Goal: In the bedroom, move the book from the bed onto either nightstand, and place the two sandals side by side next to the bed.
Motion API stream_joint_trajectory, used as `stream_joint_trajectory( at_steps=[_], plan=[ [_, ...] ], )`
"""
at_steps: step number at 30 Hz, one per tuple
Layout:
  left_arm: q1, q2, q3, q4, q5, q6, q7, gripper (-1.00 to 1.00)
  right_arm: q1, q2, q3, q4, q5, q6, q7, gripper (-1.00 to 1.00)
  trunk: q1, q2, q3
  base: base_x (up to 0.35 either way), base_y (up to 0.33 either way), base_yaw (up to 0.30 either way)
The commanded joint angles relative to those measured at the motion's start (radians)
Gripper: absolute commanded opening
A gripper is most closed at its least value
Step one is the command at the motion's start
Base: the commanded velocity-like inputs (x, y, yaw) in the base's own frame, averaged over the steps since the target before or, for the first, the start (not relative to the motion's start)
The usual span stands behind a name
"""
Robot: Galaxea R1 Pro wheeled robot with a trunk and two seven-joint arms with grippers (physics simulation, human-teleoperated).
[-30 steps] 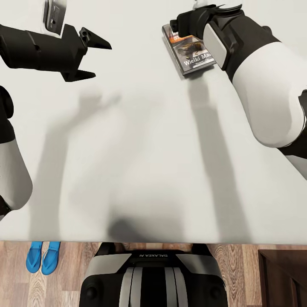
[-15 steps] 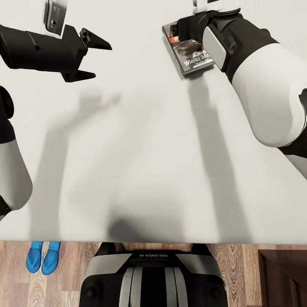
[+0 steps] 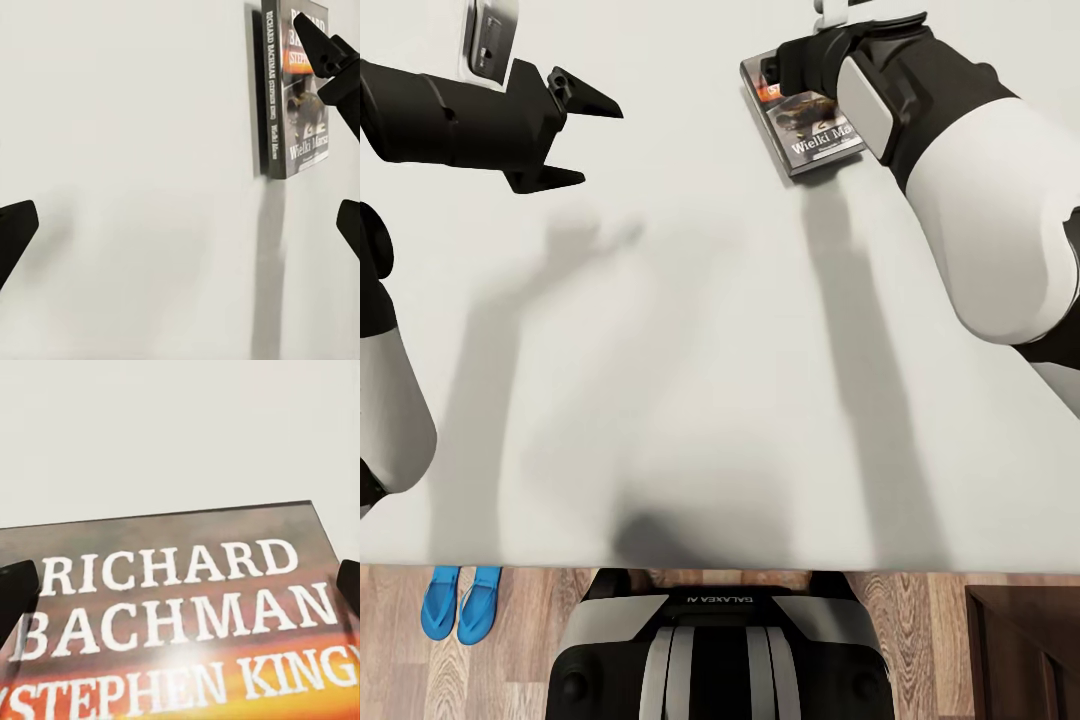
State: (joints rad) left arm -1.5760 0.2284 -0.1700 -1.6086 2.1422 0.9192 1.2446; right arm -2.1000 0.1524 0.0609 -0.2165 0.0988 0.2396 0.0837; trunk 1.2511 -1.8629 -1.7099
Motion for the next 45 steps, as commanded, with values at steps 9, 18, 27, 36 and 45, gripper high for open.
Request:
stream_joint_trajectory(
  at_steps=[9,18,27,36,45],
  plan=[
    [-0.001,0.002,0.000,0.000,0.009,0.004,0.010,1.00,0.000,0.000,0.008,0.049,0.014,0.013,0.002,1.00,0.000,0.000,0.000,-0.062,-0.010,0.000],
    [-0.001,0.002,0.001,0.000,0.009,0.003,0.010,1.00,-0.002,0.001,0.009,0.049,0.013,0.013,0.002,1.00,0.000,0.000,0.000,-0.208,-0.026,0.000],
    [-0.001,0.002,0.001,0.000,0.008,0.003,0.010,1.00,-0.004,0.001,0.010,0.048,0.013,0.014,0.002,1.00,0.000,0.000,0.000,-0.057,-0.005,0.000],
    [-0.001,0.001,0.001,0.000,0.008,0.003,0.010,1.00,-0.006,0.001,0.010,0.048,0.013,0.014,0.002,1.00,0.000,0.000,0.000,-0.032,-0.001,0.000],
    [-0.001,0.001,0.003,0.000,0.008,0.002,0.010,1.00,-0.009,0.001,0.010,0.048,0.013,0.014,0.002,1.00,0.000,0.000,0.000,-0.159,0.000,0.000]
  ],
)
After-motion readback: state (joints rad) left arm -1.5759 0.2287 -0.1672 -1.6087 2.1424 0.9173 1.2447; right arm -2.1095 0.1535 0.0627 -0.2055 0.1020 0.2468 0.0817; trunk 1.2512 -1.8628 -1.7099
